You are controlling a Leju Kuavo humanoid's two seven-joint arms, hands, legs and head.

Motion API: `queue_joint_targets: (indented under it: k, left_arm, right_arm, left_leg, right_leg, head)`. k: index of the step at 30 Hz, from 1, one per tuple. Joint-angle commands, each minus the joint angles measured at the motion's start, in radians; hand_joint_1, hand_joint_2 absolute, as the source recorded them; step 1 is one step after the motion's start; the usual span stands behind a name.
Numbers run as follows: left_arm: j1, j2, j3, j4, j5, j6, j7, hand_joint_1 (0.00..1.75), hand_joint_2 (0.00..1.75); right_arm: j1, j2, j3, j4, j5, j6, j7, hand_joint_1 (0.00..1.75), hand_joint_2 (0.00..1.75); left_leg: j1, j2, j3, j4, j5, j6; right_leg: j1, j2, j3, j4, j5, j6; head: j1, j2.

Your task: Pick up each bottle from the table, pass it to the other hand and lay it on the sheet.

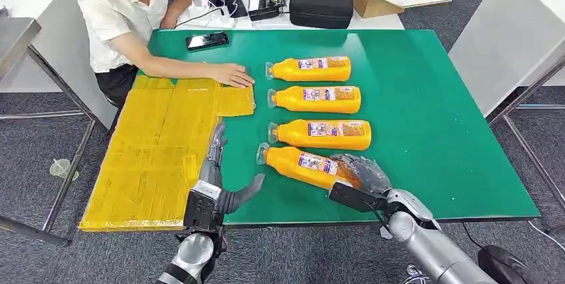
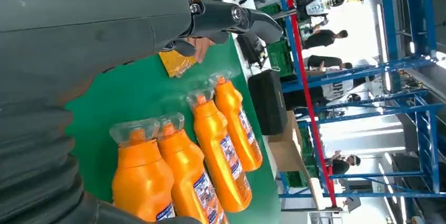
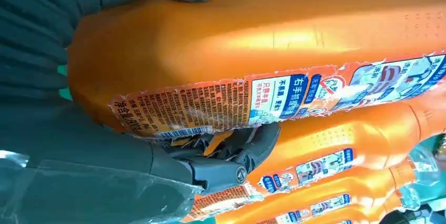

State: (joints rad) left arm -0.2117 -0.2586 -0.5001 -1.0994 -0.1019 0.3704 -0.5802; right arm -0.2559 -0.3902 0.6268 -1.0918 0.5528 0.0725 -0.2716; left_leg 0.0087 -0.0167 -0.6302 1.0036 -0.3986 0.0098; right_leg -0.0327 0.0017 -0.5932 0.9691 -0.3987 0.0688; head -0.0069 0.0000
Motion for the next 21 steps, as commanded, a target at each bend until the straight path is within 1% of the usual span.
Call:
queue_joint_targets:
  k: [1, 9, 10, 11, 13, 14, 15, 16, 17, 18, 19, 21]
  left_arm:
    - [-0.021, 0.028, -0.026, 0.022, 0.004, -0.005, 0.0, 0.0, 1.75]
    - [-0.029, 0.034, -0.034, 0.025, 0.003, -0.007, -0.001, 0.0, 1.75]
    - [-0.029, 0.034, -0.034, 0.025, 0.003, -0.006, -0.001, 0.0, 1.75]
    - [-0.031, 0.034, -0.034, 0.026, 0.004, -0.007, -0.002, 0.0, 1.75]
    - [-0.031, 0.035, -0.035, 0.024, 0.009, -0.009, -0.003, 0.0, 1.75]
    - [-0.03, 0.036, -0.034, 0.022, 0.01, -0.008, -0.003, 0.0, 1.75]
    - [-0.024, 0.036, -0.033, 0.014, 0.01, -0.007, -0.005, 0.0, 1.75]
    - [-0.005, 0.037, -0.017, -0.027, 0.053, -0.028, -0.053, 0.0, 1.75]
    - [0.009, 0.048, -0.021, -0.064, 0.063, -0.043, -0.05, 0.0, 1.75]
    - [0.016, 0.053, -0.024, -0.079, 0.066, -0.051, -0.045, 0.0, 1.75]
    - [0.021, 0.055, -0.025, -0.088, 0.069, -0.057, -0.041, 0.0, 1.75]
    - [0.031, 0.059, -0.031, -0.099, 0.076, -0.078, -0.039, 0.0, 1.75]
  right_arm:
    - [0.034, 0.034, 0.002, 0.085, 0.0, 0.017, 0.005, 1.75, 1.75]
    - [0.018, 0.058, -0.03, 0.173, -0.02, 0.042, -0.005, 1.75, 1.75]
    - [0.017, 0.06, -0.034, 0.178, -0.025, 0.044, -0.009, 1.75, 1.75]
    - [0.019, 0.071, -0.056, 0.189, -0.053, 0.049, -0.024, 1.75, 1.75]
    - [0.024, 0.099, -0.1, 0.194, -0.072, 0.027, -0.05, 1.75, 1.75]
    - [0.028, 0.108, -0.111, 0.186, -0.078, 0.019, -0.058, 1.75, 1.75]
    - [0.072, 0.181, -0.242, 0.117, -0.214, -0.059, -0.21, 1.75, 1.75]
    - [0.089, 0.212, -0.26, 0.066, -0.204, -0.06, -0.213, 1.75, 1.75]
    - [0.111, 0.233, -0.276, -0.002, -0.202, -0.049, -0.171, 1.75, 1.75]
    - [0.123, 0.242, -0.287, -0.025, -0.204, -0.052, -0.158, 1.75, 1.75]
    - [0.132, 0.243, -0.293, -0.035, -0.204, -0.051, -0.151, 1.75, 1.75]
    - [0.149, 0.246, -0.316, -0.03, -0.216, -0.039, -0.153, 1.75, 1.75]
  left_leg:
    - [0.002, 0.0, 0.004, -0.001, -0.001, 0.0]
    - [0.001, 0.0, 0.004, -0.001, -0.001, 0.0]
    - [0.002, 0.0, 0.006, -0.001, -0.002, -0.001]
    - [0.001, 0.0, 0.005, -0.001, -0.001, 0.0]
    - [0.002, 0.0, 0.006, -0.001, -0.001, -0.001]
    - [0.002, 0.0, 0.006, -0.001, 0.0, -0.001]
    - [0.002, 0.0, 0.007, -0.001, -0.001, -0.001]
    - [0.002, 0.0, 0.006, -0.001, -0.001, -0.001]
    - [0.002, 0.002, 0.007, -0.001, -0.001, -0.001]
    - [0.002, 0.003, 0.006, -0.001, -0.001, -0.001]
    - [0.002, 0.004, 0.006, -0.001, -0.002, -0.001]
    - [0.001, 0.004, 0.004, -0.001, -0.002, -0.001]
  right_leg:
    - [0.002, -0.002, 0.005, -0.002, -0.001, -0.004]
    - [0.002, -0.001, 0.005, -0.002, -0.001, -0.003]
    - [0.004, -0.002, 0.007, -0.003, -0.002, -0.006]
    - [0.002, -0.002, 0.006, -0.002, -0.001, -0.003]
    - [0.003, -0.002, 0.007, -0.003, -0.001, -0.005]
    - [0.003, -0.002, 0.006, -0.003, 0.0, -0.004]
    - [0.003, -0.002, 0.007, -0.003, 0.0, -0.004]
    - [0.002, -0.001, 0.006, -0.002, 0.0, -0.003]
    - [0.003, 0.0, 0.006, -0.002, 0.0, -0.005]
    - [0.002, 0.001, 0.005, -0.002, 0.0, -0.004]
    - [0.003, 0.002, 0.004, -0.001, 0.0, -0.006]
    - [0.002, 0.002, 0.003, 0.0, -0.001, -0.006]
  head:
    - [0.0, 0.0]
    - [0.0, 0.0]
    - [0.0, 0.0]
    - [0.0, 0.0]
    - [0.0, 0.0]
    - [0.0, 0.0]
    - [0.0, 0.0]
    - [0.0, 0.0]
    - [0.0, 0.0]
    - [0.0, 0.0]
    - [0.0, 0.0]
    - [0.0, 0.0]
